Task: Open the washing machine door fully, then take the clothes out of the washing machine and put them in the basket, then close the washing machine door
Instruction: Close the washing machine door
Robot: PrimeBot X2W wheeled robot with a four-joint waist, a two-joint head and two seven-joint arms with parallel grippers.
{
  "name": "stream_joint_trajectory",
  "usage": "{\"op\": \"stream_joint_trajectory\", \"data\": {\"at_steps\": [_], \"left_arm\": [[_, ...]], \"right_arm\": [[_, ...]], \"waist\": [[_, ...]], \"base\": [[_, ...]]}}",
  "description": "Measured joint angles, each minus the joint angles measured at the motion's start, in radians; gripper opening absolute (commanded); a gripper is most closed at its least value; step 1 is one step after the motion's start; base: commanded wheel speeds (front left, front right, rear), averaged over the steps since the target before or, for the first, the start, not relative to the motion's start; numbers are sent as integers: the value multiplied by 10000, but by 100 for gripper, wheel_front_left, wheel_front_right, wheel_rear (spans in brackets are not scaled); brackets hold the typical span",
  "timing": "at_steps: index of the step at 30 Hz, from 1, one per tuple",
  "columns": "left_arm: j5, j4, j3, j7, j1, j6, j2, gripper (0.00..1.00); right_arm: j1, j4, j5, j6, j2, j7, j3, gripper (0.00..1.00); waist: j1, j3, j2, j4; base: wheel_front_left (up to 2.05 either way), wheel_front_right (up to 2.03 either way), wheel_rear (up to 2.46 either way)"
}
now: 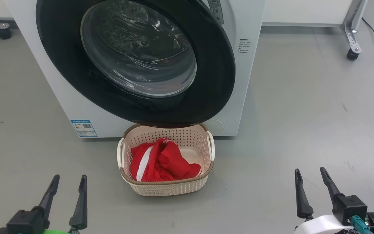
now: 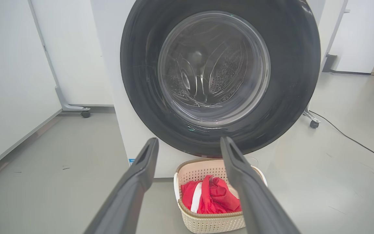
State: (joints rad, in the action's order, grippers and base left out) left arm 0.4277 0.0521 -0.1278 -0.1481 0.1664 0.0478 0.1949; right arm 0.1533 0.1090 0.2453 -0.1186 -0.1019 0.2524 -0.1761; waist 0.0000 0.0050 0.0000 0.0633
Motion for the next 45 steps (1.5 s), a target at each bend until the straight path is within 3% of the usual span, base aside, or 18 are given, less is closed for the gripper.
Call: {"op": "stream_joint_trajectory", "data": {"at_steps": [26, 27, 29, 42, 45], "left_arm": [[-297, -593, -224, -489, -19, -169, -217, 100], [-316, -608, -236, -516, -20, -169, -217, 100], [-324, -633, -245, -529, -24, -169, -222, 100], [-355, -744, -334, -646, -196, -157, -238, 100], [-437, -736, -343, -660, -378, -132, -245, 100]], "right_arm": [[38, -174, 0, -2, 79, 0, 82, 100], [38, -180, 2, -2, 82, 0, 86, 82], [38, -209, 15, -2, 94, 0, 105, 0], [-67, -326, 44, 52, -58, -25, 52, 0], [-400, -339, -8, 232, -222, -109, -25, 0]], "waist": [[0, 75, 0, 29], [0, 85, 0, 35], [0, 103, 0, 47], [0, 230, 1, 169], [0, 360, 0, 235]], "base": [[0, 0, 0], [0, 0, 0], [0, 0, 0], [0, 0, 0], [0, 0, 0]]}}
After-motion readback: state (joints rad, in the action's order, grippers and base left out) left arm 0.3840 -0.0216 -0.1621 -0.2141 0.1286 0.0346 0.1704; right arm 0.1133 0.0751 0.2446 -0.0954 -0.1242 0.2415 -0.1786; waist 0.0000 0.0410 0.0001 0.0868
